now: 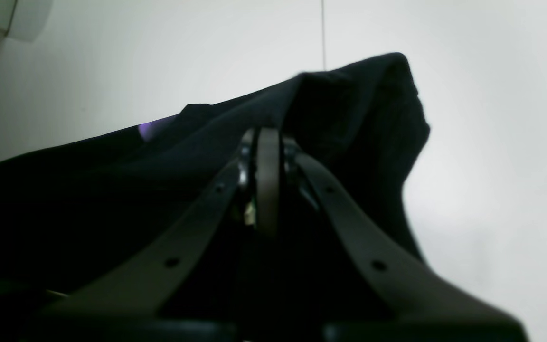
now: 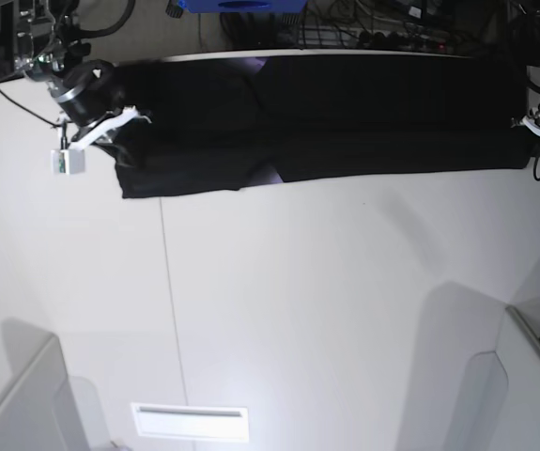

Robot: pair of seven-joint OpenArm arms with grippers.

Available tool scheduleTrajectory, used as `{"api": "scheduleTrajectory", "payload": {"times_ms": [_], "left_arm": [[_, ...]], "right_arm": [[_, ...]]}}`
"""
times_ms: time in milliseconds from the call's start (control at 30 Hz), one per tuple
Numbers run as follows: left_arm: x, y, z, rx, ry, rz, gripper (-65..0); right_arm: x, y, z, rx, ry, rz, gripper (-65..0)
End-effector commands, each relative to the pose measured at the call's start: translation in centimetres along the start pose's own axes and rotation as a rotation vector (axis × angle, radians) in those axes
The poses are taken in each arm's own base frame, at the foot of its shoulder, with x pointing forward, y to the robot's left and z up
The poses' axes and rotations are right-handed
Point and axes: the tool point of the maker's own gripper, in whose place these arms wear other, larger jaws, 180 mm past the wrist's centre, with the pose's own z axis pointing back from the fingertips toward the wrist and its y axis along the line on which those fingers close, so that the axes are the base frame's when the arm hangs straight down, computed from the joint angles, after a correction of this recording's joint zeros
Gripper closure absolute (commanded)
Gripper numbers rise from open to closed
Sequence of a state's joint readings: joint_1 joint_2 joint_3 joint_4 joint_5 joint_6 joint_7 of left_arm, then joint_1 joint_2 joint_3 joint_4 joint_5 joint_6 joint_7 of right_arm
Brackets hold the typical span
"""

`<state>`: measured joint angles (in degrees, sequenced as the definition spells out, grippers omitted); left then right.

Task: Fold the T-shirt properly
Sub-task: 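Fold the hem up over the body toward the collar with both grippers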

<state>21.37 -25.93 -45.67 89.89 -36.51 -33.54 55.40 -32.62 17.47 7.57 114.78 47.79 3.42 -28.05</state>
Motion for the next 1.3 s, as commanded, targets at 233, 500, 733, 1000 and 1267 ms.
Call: {"api": "scheduleTrajectory", "payload": {"times_ms": [233,500,733,1000,1267], "left_arm": [[1.1,0.3,1.4,0.018,-0.025,-0.067,0.0],[0.0,0.4,1.6,0.02,0.004,-0.068,0.0],[-1.3,0.5,1.8,0.021,0.037,-0.072,0.0],[-2.6,0.2,1.8,0.013,0.065,-0.069,0.0],[-3.2,-0.2,1.5,0.006,0.069,-0.048,0.0]], "right_arm": [[-0.9,-0.1,1.5,0.011,-0.001,-0.076,0.0],[-2.3,-0.3,2.4,-0.009,0.006,-0.11,0.0],[-3.5,-0.4,2.9,-0.02,0.021,-0.123,0.0],[-4.4,-0.7,3.2,-0.032,0.045,-0.13,0.0],[-5.4,-1.8,3.1,-0.062,0.068,-0.148,0.0]]}}
